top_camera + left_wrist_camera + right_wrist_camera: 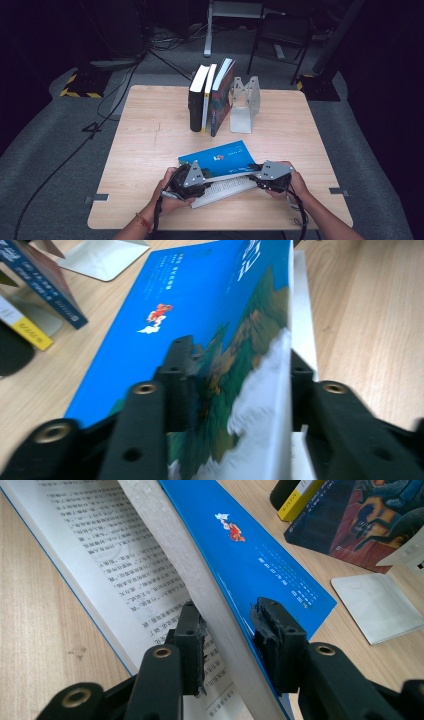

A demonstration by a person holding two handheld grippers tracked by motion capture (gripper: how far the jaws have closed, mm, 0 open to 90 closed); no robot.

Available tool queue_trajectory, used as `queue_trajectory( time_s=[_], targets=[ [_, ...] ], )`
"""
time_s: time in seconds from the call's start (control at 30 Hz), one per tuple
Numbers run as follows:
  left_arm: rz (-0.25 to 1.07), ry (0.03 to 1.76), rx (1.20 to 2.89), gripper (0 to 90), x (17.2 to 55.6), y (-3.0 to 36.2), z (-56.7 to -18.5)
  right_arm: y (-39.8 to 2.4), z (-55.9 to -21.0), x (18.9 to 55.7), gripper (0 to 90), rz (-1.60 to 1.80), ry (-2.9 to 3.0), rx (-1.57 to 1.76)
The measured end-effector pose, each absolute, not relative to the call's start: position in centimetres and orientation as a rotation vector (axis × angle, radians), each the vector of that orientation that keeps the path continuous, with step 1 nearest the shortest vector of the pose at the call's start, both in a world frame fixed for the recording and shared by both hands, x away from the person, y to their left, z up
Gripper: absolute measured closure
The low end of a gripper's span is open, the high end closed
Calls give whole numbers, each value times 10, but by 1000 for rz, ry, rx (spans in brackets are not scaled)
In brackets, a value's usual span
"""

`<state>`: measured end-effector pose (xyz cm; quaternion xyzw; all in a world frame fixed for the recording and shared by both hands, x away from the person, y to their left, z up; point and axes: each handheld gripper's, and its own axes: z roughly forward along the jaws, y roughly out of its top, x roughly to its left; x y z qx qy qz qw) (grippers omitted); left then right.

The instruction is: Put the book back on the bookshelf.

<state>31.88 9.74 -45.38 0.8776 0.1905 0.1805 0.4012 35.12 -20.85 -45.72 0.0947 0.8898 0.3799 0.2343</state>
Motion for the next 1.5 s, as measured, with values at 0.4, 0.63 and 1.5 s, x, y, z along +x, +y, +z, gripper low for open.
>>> queue_trajectory(
  time_s=[0.4,0.63,1.5],
  targets=[
    [320,511,2194,654,333,128,-460,-222,-470,371,620,1133,2450,278],
    [371,582,2238,560,326,136,-457,-214,-462,363,657,1151,2433,193],
    [444,603,2296,543,314,131,-458,-193,-452,363,638,1272,2467,92]
  ],
)
